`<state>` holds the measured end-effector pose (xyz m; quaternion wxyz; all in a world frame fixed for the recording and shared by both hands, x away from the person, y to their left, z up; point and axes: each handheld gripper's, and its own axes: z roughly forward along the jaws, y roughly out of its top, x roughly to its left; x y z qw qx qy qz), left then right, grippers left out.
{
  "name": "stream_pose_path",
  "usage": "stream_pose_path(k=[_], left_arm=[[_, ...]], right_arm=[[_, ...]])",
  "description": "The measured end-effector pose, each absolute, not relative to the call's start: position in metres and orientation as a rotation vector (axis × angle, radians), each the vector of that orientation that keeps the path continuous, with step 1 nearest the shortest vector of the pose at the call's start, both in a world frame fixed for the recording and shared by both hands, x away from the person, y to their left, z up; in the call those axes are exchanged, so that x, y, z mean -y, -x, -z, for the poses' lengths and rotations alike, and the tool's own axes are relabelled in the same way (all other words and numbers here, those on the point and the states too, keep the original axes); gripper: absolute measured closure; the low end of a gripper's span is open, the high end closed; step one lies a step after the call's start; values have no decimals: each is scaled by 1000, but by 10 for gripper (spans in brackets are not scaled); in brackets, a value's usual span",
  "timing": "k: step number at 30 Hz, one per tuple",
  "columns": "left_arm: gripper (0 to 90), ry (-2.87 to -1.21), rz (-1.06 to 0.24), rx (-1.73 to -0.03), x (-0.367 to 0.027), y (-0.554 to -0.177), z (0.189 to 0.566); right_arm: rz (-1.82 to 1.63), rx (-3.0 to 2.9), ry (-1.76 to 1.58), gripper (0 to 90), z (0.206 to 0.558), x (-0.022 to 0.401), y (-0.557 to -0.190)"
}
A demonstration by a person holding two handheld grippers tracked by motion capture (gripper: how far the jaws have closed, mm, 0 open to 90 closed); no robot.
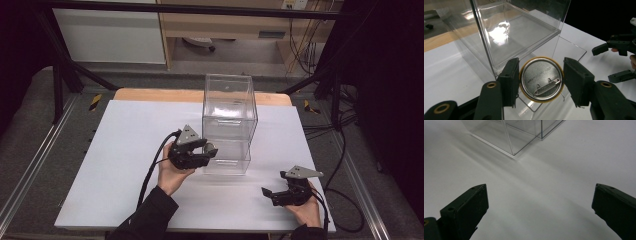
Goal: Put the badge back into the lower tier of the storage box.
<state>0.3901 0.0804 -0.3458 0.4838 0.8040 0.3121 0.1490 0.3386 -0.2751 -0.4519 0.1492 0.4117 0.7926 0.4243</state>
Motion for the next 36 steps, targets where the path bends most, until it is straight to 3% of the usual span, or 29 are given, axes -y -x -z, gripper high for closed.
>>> stream_pose_path(k=[36], left_arm=[[477, -2011, -343, -796, -56, -413, 364]], right_arm=[[-1222, -2279, -1189, 11, 451, 276, -338]])
